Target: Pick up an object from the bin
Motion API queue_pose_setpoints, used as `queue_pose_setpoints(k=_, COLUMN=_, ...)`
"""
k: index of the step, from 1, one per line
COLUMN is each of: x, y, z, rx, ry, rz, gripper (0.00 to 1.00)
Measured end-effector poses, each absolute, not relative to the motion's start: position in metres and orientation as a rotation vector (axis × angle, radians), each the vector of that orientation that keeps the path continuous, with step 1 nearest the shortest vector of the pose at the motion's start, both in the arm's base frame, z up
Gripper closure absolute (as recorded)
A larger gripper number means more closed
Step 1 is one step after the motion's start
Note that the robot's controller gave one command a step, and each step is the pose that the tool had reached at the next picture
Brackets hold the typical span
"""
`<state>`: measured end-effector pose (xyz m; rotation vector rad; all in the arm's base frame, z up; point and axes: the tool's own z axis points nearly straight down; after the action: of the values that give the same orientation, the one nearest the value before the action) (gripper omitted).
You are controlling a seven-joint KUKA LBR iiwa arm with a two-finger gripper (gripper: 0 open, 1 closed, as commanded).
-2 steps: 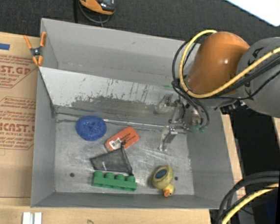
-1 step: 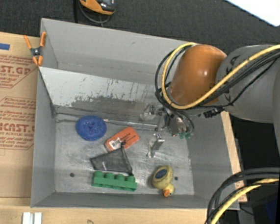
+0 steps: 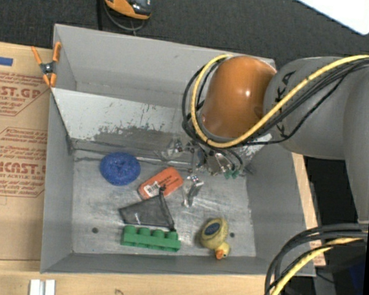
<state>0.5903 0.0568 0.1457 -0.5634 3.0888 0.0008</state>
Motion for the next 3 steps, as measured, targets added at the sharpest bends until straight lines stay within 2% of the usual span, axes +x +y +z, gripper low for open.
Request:
queue_pose_setpoints(k=1, x=0.590, y=0.063, z=0.139, rx=-0.574, ry=3.087, rz=0.002, gripper=0.00)
queue_pose_setpoints(k=2, x=0.588, y=0.083, z=0.068, rx=-0.817, ry=3.028, rz=0.000, gripper=0.00)
queue_pose_setpoints(k=3, x=0.582, y=0.087, z=0.075, rx=-0.751, ry=3.032, rz=0.000, gripper=1.00)
